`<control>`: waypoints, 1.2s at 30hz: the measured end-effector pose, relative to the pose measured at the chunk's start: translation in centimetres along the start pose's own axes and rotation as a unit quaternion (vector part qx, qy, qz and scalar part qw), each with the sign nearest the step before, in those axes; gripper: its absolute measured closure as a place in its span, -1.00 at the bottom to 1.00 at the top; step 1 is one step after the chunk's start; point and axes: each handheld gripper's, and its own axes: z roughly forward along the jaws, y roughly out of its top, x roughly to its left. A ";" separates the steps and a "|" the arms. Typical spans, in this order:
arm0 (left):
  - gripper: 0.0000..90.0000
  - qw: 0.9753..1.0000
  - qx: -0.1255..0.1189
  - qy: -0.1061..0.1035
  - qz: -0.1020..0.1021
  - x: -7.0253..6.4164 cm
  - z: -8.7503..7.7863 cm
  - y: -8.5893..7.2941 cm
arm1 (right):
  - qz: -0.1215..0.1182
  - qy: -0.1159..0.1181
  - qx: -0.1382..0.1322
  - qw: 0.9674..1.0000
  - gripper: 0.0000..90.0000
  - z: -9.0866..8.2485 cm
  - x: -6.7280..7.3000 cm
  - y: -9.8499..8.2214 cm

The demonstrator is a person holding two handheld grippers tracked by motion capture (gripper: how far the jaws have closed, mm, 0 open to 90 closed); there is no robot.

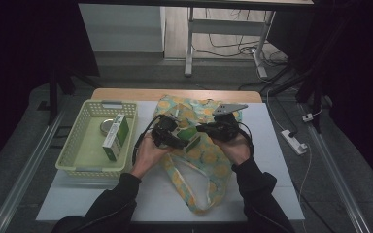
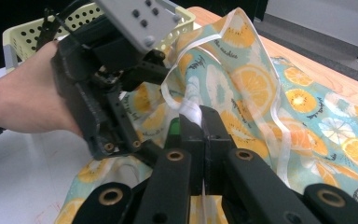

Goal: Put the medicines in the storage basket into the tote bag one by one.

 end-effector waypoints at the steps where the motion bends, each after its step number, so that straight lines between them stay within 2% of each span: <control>1: -0.62 1.000 -0.001 0.003 0.000 0.1 0.1 0.1 | 0.001 0.000 0.001 1.000 0.99 0.0 0.0 0.0; 11: -0.62 1.000 -0.015 0.027 0.002 0.5 1.5 0.8 | 0.006 -0.001 0.005 1.000 0.99 0.2 -0.4 -0.2; 17: -0.64 0.999 -0.036 0.024 -0.003 0.9 2.1 0.9 | 0.010 -0.004 0.007 1.000 0.99 0.3 -0.6 -0.4; 20: -0.72 0.999 -0.040 0.026 -0.003 1.0 2.1 0.9 | 0.009 -0.004 0.007 1.000 0.99 0.3 -0.6 -0.4; 22: -0.73 0.999 -0.034 0.031 0.004 0.9 1.9 0.8 | 0.010 -0.004 0.007 1.000 0.99 0.3 -0.7 -0.4; 24: -0.82 0.999 -0.033 0.026 0.013 0.7 1.5 0.8 | 0.011 -0.004 0.005 1.000 0.99 0.3 -0.8 -0.4; 29: -0.89 0.999 -0.038 0.017 0.016 0.2 0.3 0.4 | 0.013 -0.006 0.004 1.000 0.99 0.2 -0.9 -0.5; 36: -0.97 0.998 -0.047 -0.012 0.026 -0.8 -1.7 -0.5 | 0.013 -0.008 0.005 1.000 0.99 0.2 -0.9 -0.6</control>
